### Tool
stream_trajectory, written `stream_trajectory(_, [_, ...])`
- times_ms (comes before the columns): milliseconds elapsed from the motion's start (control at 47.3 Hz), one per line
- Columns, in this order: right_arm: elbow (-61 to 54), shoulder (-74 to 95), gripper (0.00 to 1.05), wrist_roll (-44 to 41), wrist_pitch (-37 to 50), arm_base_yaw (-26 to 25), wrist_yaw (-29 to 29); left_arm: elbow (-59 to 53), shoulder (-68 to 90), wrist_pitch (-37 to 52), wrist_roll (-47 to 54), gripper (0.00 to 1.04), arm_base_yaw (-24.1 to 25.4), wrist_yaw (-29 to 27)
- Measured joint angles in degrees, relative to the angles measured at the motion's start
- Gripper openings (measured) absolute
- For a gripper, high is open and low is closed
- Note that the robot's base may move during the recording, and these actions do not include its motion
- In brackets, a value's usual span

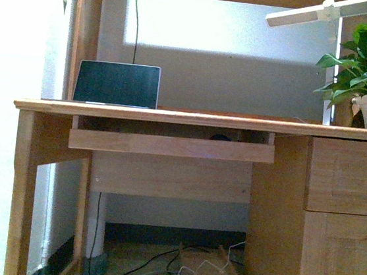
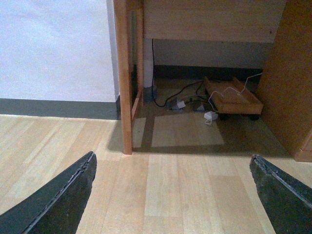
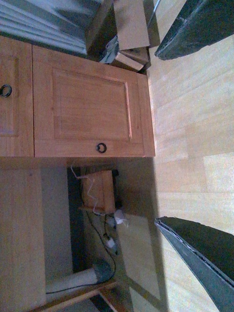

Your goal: Place mouse

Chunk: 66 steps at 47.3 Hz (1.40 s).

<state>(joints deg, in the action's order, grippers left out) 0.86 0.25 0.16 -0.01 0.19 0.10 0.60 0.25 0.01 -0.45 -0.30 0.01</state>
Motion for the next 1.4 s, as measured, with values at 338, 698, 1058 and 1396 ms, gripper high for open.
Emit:
stream_trajectory(338, [0.0, 0.0, 0.97, 0.0, 0.0, 0.0, 0.0, 0.0, 0.0, 0.0, 0.0, 0.97, 0.0, 0.0])
stream_trajectory(698, [0.0, 0.0, 0.97, 0.0, 0.0, 0.0, 0.0, 0.0, 0.0, 0.0, 0.0, 0.97, 0.0, 0.0])
stream_trajectory(1058, [0.0, 0.0, 0.97, 0.0, 0.0, 0.0, 0.0, 0.0, 0.0, 0.0, 0.0, 0.97, 0.0, 0.0])
stream_trajectory(1396, [0.0, 0.0, 0.97, 0.0, 0.0, 0.0, 0.0, 0.0, 0.0, 0.0, 0.0, 0.97, 0.0, 0.0])
